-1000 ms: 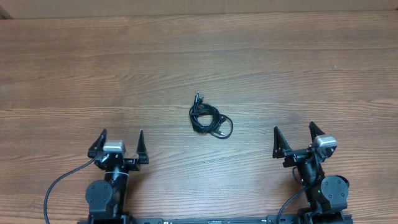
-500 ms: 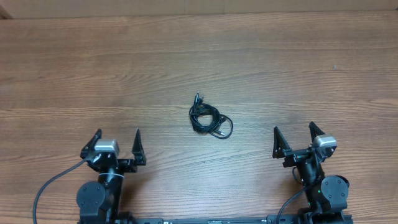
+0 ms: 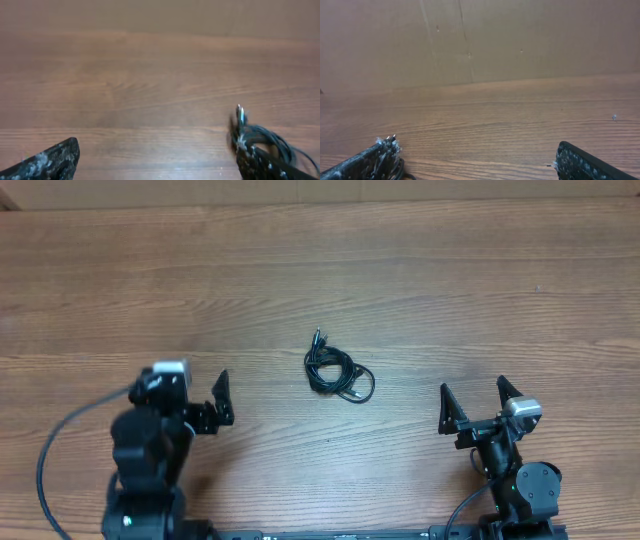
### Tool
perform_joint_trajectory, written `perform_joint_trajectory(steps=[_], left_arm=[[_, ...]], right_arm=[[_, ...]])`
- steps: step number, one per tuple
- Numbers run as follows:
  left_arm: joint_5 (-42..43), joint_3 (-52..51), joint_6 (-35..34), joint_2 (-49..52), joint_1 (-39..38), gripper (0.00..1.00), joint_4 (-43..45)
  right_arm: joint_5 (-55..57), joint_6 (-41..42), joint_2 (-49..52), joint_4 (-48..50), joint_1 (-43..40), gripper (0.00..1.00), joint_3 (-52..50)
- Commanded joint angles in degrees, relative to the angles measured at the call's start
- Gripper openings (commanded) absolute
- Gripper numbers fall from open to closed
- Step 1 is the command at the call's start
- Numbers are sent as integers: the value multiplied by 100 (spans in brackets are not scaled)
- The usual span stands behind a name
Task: Untangle cables
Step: 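Move the left gripper forward over the black cable bundle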
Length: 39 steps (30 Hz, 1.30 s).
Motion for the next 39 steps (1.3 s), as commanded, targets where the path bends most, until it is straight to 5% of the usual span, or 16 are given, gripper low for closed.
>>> perform_joint_trajectory(steps=[1, 13, 25, 39], left_arm=[[345, 734, -76, 581, -39, 99, -334], [496, 2015, -315, 1598, -39, 99, -2551], [1681, 2017, -251, 1891, -39, 100, -2352], [1421, 2909, -264, 2800, -232, 89, -2500]], right_arm=[[33, -22, -57, 28, 33, 100, -61], [33, -22, -57, 28, 33, 100, -61], [33, -22, -57, 28, 33, 100, -61], [33, -22, -57, 28, 33, 100, -61]])
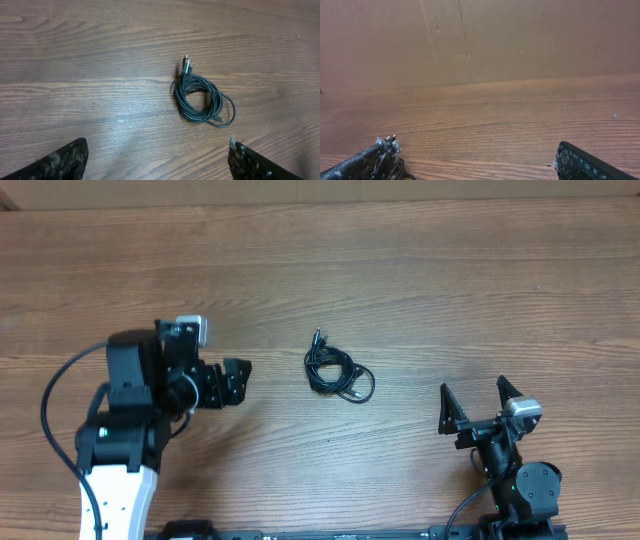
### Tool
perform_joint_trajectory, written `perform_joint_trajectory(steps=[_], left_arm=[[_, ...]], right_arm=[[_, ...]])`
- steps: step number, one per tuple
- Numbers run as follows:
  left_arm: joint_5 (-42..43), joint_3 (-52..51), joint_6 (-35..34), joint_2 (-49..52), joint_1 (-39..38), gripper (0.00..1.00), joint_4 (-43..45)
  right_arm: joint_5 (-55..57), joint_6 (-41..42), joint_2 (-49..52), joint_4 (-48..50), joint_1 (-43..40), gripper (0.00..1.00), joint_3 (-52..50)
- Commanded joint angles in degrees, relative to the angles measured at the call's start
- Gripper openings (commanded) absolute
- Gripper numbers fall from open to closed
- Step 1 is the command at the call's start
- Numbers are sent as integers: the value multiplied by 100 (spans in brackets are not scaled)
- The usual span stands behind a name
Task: Untangle cables
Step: 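Move the left gripper forward over the black cable bundle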
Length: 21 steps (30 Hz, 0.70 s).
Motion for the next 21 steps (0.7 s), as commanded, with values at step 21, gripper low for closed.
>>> perform_joint_trajectory(steps=[21], left_arm=[[-2153, 748, 33, 1335, -2776, 100, -264]], right_arm=[[33, -24, -57, 31, 33, 100, -61]])
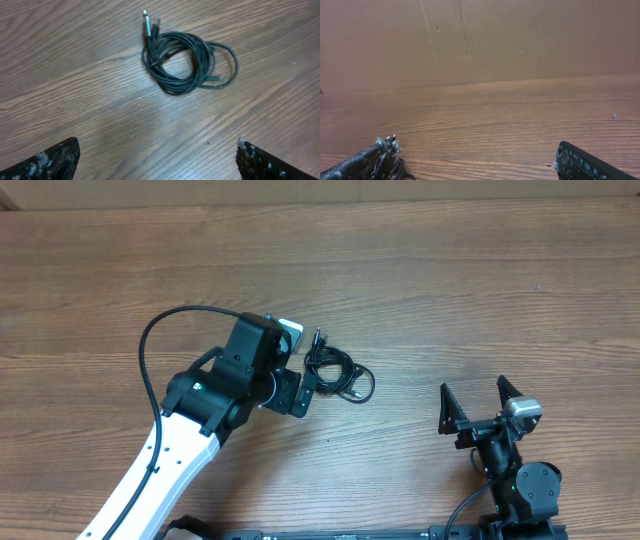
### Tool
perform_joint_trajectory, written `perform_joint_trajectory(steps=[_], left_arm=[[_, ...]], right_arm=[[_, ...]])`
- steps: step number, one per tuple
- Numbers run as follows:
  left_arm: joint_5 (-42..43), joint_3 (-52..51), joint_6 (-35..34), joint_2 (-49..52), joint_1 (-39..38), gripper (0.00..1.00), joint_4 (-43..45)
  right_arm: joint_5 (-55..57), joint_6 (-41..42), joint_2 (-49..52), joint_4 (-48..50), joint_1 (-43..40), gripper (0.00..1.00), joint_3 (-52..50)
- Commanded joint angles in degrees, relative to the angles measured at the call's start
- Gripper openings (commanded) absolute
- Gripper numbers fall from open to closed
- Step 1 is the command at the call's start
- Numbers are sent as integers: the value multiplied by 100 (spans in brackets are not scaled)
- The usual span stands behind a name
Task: Untangle cables
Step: 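Move the left gripper forward over the black cable bundle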
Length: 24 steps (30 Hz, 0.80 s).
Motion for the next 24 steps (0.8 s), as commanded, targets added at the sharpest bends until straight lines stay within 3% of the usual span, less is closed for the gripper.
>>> perform_joint_trajectory(steps=[1, 24], left_arm=[[-240, 149, -17, 50, -22, 100, 37], [-52, 146, -63, 1147, -22, 100, 391]], right_arm=[[31, -24, -57, 31, 33, 100, -61], [31, -24, -57, 31, 33, 100, -61]])
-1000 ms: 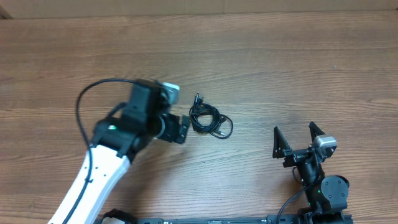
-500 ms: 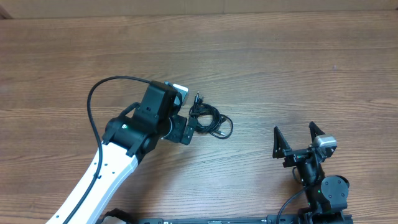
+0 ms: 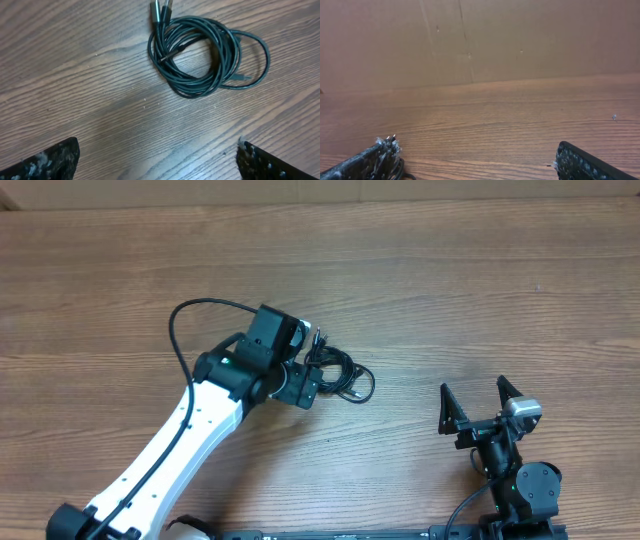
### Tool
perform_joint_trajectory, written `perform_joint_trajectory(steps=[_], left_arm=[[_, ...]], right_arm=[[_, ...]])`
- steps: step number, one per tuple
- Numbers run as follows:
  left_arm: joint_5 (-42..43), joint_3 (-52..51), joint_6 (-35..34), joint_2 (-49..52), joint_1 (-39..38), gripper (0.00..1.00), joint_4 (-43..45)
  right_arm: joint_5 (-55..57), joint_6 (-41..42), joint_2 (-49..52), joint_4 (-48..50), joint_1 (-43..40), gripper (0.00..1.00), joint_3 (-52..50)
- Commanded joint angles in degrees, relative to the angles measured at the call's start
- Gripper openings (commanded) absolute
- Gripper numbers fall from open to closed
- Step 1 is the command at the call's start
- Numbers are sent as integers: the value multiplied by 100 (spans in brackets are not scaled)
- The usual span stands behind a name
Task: Untangle cables
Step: 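Move the left gripper forward over the black cable bundle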
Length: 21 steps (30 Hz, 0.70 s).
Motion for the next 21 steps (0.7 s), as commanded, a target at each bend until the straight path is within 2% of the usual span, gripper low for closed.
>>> perform_joint_trajectory(steps=[1, 15, 21], left_arm=[[66, 140, -59, 164, -22, 100, 68], [57, 140, -61, 570, -20, 100, 376], [22, 140, -61, 614, -20, 100, 772]], right_arm=[[33, -22, -57, 31, 33, 100, -61], [33, -22, -57, 31, 33, 100, -61], [33, -22, -57, 31, 33, 100, -61]])
